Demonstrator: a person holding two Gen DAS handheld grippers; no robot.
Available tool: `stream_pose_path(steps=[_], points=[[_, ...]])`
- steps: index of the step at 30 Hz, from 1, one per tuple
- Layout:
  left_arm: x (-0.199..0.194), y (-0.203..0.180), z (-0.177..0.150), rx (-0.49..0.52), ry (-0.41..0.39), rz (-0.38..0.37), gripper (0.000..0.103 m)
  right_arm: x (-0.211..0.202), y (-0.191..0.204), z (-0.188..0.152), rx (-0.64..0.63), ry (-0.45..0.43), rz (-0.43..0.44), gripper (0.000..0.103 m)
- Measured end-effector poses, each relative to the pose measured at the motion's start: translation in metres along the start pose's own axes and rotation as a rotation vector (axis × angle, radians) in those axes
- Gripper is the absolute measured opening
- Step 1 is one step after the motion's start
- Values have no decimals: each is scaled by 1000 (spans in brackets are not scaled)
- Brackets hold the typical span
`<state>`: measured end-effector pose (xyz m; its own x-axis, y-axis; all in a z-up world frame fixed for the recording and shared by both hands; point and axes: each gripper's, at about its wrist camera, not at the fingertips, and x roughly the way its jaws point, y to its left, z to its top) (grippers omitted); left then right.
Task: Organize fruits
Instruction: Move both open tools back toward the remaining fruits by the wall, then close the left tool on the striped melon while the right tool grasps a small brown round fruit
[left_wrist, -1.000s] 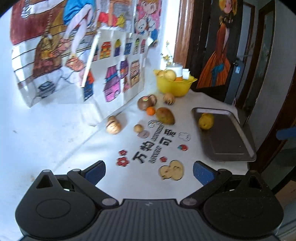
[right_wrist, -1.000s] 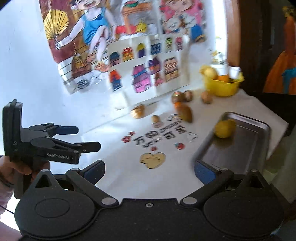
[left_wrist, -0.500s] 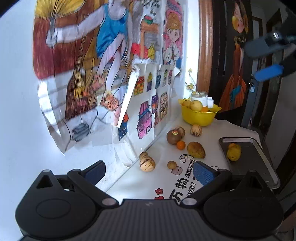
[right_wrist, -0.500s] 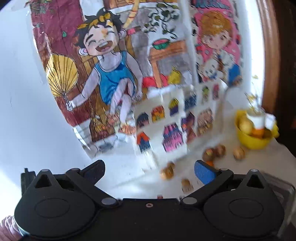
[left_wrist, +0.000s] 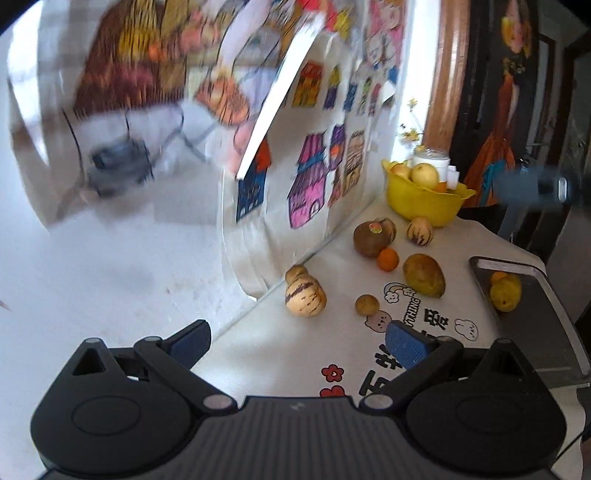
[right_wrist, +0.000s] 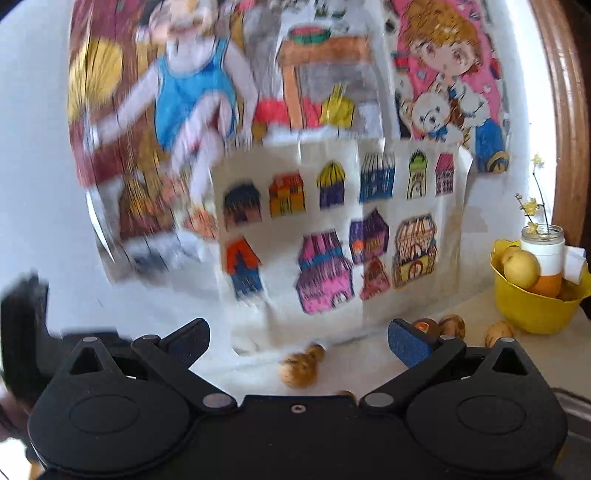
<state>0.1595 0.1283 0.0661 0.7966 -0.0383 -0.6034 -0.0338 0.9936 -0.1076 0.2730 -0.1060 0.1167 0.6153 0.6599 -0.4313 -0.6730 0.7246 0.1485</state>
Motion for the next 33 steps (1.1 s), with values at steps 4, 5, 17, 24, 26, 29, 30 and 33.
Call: stream_pose_path(steps=[4,5,17,24,26,29,30,33], points=[[24,7,0,-43,11,8,103,25,-12,-15,-113,32,33,102],[28,8,0,-50,10,13,103,31,-17,-17,-136,36,44,102],[74,-9,3,-113,-40,36,103,97,-40,-60,-306,203,83,102],[98,-12,4,-144,-19,66,102,122,-31,-76,-325,240,52,92],[105,-12,4,-158,-14,80,102,129,-27,-80,-341,249,45,89],[111,-9,3,-186,-13,85,102,136,-22,-83,-356,261,41,84],[113,-8,3,-196,-14,85,101,138,-21,-84,-360,263,41,82],[118,-5,4,-223,-12,85,99,143,-20,-86,-363,268,38,78]])
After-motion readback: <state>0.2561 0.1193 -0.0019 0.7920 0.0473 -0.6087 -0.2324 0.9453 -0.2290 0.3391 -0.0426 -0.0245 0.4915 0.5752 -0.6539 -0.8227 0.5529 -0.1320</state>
